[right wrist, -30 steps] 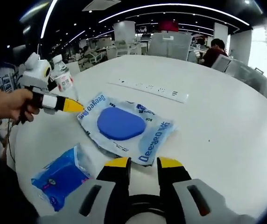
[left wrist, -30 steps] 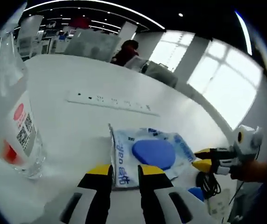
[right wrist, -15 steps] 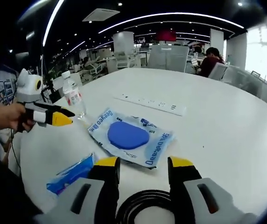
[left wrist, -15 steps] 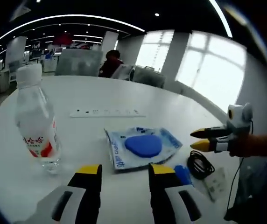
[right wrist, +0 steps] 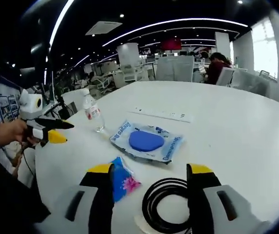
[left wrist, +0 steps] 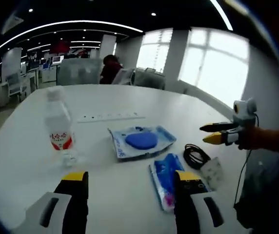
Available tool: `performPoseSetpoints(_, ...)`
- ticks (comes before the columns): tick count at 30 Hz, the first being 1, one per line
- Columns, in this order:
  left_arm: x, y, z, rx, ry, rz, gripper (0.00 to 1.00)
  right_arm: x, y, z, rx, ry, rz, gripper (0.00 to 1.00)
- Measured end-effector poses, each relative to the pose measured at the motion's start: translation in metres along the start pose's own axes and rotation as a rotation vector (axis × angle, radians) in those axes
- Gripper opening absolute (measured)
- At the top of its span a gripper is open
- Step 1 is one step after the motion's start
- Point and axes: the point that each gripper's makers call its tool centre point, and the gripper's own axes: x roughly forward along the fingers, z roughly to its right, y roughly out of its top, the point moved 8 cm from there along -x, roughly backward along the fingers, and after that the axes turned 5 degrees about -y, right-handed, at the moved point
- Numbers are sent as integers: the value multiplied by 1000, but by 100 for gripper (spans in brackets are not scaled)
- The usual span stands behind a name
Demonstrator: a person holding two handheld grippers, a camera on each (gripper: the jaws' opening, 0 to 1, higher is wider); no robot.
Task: Arrange the tabletop items into an orderly group along one side of the table until the central work area is clear of visible clutter.
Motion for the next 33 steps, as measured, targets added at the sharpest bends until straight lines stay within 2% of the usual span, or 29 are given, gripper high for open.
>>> performPoseSetpoints(4, -18, -1, 11, 13, -7, 6, 77, -11, -6, -5, -66, 37, -26, 57)
performPoseSetpoints(8, -32, -3, 16, 40, 5, 5, 78, -20, -13, -5, -72, 57, -46, 58)
performPoseSetpoints(12, -42, -10, 16, 44, 9, 11, 80, -30, -19, -3, -56, 48, -55, 58)
performPoseSetpoints(14, -48, -14, 20, 38, 11, 10, 81, -36, -28, 2, -15, 16, -70, 59)
performPoseSetpoints(22, -64, -28, 21, 22, 15, 10, 84, -52, -66, -5, 129, -100, -156, 59)
performPoseSetpoints(25, -63, -29, 22, 15, 21, -7, 85, -56, -73, -9, 164, -136, -167, 59)
performPoseSetpoints(29, -67, -29, 22, 7, 27, 11, 85, -56, -80, -13, 241, -170, -177, 59)
performPoseSetpoints(33, -69, -31, 26, 12, 27, 14, 85, -51, -88, -13, 281, -202, -186, 57)
